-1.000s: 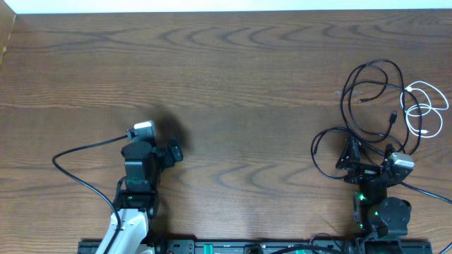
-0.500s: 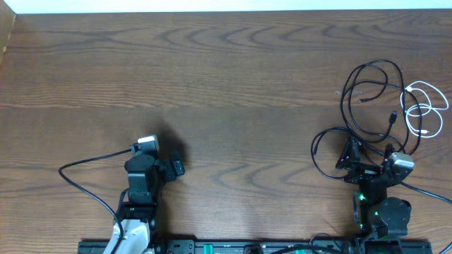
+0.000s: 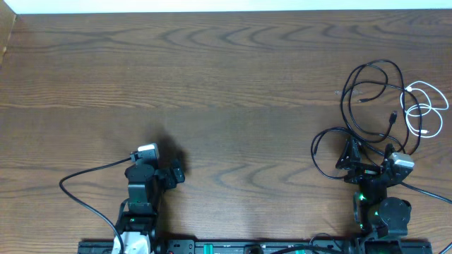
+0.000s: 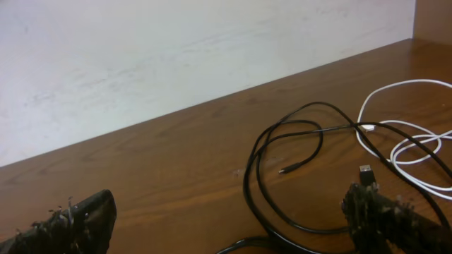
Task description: Untangle cables
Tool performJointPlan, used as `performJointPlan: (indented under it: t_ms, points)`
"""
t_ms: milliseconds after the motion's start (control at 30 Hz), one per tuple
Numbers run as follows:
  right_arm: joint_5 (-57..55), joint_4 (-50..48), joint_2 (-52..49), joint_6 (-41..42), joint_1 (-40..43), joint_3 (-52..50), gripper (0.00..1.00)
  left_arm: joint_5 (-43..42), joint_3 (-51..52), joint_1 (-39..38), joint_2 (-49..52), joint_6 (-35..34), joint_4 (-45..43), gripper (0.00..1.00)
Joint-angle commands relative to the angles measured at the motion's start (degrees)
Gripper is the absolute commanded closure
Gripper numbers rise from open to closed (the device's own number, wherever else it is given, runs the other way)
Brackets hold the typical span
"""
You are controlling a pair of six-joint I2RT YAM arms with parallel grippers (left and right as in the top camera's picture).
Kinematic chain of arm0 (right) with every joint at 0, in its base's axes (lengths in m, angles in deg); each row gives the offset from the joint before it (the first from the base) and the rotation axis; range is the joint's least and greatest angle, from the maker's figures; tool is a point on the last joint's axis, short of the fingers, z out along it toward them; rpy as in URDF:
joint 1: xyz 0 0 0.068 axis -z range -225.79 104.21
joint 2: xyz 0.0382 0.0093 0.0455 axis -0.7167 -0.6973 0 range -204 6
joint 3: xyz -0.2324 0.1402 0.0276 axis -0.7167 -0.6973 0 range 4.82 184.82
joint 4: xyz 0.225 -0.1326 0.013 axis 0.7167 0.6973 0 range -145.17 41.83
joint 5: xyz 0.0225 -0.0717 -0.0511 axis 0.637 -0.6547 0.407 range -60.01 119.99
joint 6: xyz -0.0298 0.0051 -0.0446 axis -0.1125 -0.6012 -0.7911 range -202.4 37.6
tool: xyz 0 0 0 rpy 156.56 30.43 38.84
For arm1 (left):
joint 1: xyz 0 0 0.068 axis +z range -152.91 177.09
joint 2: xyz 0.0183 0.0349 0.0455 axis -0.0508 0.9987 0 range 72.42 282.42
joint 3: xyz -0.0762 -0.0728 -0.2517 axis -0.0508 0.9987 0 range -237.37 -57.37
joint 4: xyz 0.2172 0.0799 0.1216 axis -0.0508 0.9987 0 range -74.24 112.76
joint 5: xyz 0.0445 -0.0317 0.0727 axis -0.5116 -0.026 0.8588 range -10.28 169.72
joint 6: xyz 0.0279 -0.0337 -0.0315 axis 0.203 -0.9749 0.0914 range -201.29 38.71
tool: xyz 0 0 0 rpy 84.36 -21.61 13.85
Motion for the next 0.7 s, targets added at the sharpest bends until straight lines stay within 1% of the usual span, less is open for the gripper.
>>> performJointPlan:
  t_ms: [0,367,667]
  points:
    - [0.13,0.26,0.35,0.13,0.02,-0.04,0.01,-0.55,0.11,0.02,-3.80,0.76,2.71,0.00]
    - [0.13,0.26,0.35,0.13,0.02,-0.04,0.01,-0.57,0.11,0.02,-20.28,1.16,17.81,0.00]
    - [0.13,0.26,0.35,0.13,0.02,-0.04,0.01,-1.03,0.11,-0.02,-27.87,0.42,17.66,0.00]
